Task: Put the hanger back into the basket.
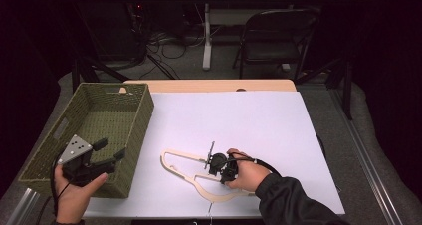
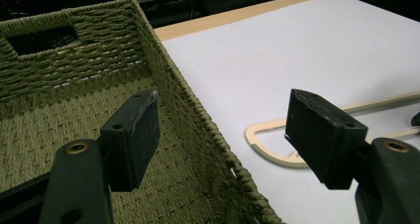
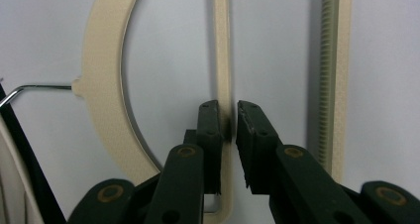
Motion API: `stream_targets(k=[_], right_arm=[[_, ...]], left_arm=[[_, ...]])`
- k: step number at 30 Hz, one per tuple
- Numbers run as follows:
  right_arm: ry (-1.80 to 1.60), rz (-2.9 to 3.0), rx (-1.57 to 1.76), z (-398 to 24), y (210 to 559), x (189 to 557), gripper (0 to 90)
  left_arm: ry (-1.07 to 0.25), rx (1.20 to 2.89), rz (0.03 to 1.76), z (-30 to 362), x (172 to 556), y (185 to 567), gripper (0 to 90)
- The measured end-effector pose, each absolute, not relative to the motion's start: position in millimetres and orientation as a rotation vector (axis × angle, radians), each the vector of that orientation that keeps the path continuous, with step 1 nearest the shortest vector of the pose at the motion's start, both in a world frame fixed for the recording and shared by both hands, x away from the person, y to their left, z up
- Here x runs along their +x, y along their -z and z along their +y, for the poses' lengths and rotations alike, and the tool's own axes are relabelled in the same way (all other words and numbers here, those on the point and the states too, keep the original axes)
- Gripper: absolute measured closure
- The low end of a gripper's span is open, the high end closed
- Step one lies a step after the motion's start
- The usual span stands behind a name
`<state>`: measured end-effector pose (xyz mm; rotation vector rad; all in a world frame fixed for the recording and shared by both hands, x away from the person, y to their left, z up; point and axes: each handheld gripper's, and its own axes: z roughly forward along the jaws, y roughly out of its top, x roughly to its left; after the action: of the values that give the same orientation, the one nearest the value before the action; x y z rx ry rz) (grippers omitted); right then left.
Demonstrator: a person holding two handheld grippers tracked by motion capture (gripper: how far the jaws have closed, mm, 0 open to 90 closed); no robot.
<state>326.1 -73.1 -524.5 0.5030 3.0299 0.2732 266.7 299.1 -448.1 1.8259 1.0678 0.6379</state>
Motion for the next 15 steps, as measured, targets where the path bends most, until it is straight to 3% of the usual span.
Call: stream_targets(k=[15], right_arm=[[-0.244,3.04,0.491,-71.0,527.5,326.3,82.9]], left_arm=[[-0.635,1.83,1.06,297.1,266.3,447.7,29.3]])
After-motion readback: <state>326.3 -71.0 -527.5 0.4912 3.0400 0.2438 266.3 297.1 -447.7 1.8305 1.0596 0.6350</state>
